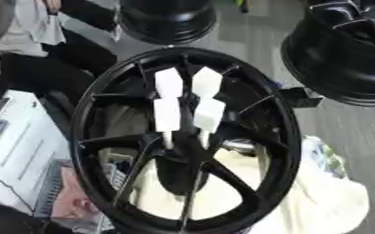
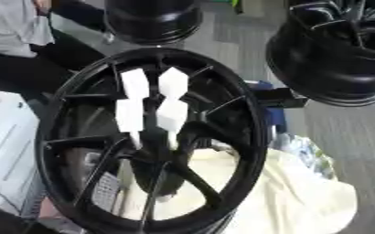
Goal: Pull the pin out of the wheel hub.
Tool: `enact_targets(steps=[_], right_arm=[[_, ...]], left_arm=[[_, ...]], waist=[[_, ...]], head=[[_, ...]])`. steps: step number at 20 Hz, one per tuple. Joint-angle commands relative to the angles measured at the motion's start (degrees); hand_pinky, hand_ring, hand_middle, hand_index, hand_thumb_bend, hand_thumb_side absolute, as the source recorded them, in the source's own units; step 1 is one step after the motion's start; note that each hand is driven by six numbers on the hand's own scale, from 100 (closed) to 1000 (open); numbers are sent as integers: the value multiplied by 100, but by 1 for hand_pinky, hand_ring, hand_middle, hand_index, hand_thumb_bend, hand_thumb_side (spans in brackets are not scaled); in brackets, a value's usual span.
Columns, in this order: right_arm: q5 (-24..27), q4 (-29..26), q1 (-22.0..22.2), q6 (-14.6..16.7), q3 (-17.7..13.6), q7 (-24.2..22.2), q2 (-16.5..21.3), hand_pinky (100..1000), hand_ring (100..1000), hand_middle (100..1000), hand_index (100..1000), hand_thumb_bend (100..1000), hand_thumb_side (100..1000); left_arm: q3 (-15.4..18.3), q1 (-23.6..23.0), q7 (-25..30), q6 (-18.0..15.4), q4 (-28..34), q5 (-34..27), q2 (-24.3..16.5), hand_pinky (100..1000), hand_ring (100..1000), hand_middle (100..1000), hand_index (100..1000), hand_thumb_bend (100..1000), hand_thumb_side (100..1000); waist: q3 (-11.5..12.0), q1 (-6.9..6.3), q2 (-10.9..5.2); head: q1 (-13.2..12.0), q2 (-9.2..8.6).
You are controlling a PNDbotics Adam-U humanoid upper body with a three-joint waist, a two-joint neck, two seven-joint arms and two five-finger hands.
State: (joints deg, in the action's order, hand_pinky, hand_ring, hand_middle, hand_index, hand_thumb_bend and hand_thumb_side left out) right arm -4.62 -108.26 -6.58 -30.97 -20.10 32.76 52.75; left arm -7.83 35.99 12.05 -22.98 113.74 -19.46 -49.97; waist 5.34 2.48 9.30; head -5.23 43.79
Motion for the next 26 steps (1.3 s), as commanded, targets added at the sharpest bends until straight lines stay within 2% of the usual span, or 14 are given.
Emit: enact_targets(steps=[1,7,13,16,20,26], right_arm=[[46,-5,-80,-1927,-54,1920,268,838,657,797,898,100,313],[122,3,-134,-1945,-42,1920,290,838,657,797,898,100,315],[233,30,-195,-1958,-18,1920,315,839,657,797,897,100,318],[275,43,-219,-1965,-5,1920,340,839,657,797,897,100,320],[325,70,-296,-1946,46,1920,370,839,657,797,898,100,325],[358,80,-361,-1925,102,1920,412,839,657,796,897,100,324]], left_arm=[[-35,429,546,-51,86,250,-554,849,805,713,852,100,237],[-340,1328,1576,-85,86,836,-873,841,815,728,853,100,165],[-813,1940,2292,81,86,1499,-845,839,816,730,849,100,185],[-1044,2174,2842,91,86,1666,-836,835,816,729,846,100,200],[-1264,2447,3380,14,86,1948,-735,833,822,744,852,204,219],[-1573,2652,3775,-77,86,2240,-549,841,833,758,867,274,237]], waist=[[-28,-18,-41],[-84,-1,65],[-97,30,177],[-95,26,214],[-62,4,235],[-73,-3,264]], head=[[25,-59],[34,-167],[67,-269],[71,-303],[54,-331],[73,-348]])
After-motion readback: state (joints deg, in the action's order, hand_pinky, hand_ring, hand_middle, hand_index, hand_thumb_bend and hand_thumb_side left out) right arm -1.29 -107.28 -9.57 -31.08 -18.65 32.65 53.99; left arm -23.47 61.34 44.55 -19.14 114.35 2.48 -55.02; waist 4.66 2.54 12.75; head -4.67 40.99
